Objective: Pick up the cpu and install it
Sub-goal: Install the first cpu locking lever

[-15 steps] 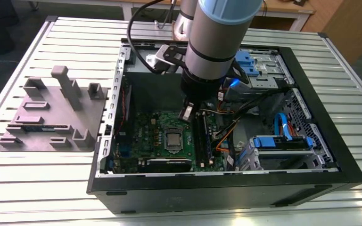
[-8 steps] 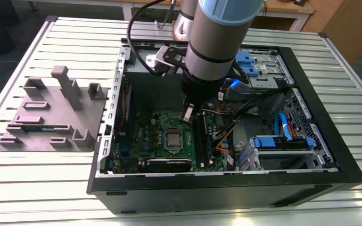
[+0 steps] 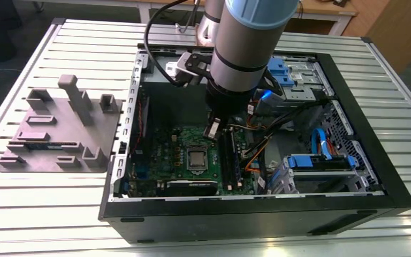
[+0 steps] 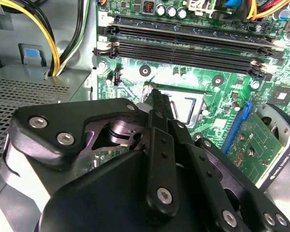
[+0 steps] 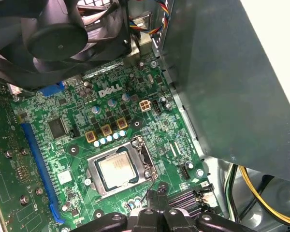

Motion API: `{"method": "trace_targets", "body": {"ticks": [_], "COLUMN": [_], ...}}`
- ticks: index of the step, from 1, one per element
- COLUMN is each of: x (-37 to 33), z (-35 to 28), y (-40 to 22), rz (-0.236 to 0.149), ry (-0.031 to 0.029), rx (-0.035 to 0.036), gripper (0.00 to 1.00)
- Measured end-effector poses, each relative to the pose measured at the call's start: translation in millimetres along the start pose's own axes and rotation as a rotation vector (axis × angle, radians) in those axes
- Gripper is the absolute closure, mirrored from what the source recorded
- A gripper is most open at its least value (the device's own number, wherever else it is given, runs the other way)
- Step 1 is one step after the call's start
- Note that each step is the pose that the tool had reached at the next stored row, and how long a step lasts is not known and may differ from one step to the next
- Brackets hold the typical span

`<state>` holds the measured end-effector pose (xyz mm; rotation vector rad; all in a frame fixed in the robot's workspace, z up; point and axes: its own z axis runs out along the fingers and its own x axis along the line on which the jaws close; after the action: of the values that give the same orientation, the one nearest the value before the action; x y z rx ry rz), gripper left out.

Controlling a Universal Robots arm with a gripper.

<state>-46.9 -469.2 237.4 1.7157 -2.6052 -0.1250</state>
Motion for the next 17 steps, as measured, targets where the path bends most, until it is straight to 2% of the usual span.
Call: {"method": "trace_targets", "body": {"ticks": [5,12,17], "x": [0.2,0.3,1.1], "z": [0.2,0.9,1.1], "y": [-0.1,-0.2,-0.6], "rz": [-0.007,-0.110,-0.141], "ry": [0.0010,0.0092,0.0118], "rx": [0.0000,-0.0028,-0.0035], "gripper": [0.90,0.90,0.90]}}
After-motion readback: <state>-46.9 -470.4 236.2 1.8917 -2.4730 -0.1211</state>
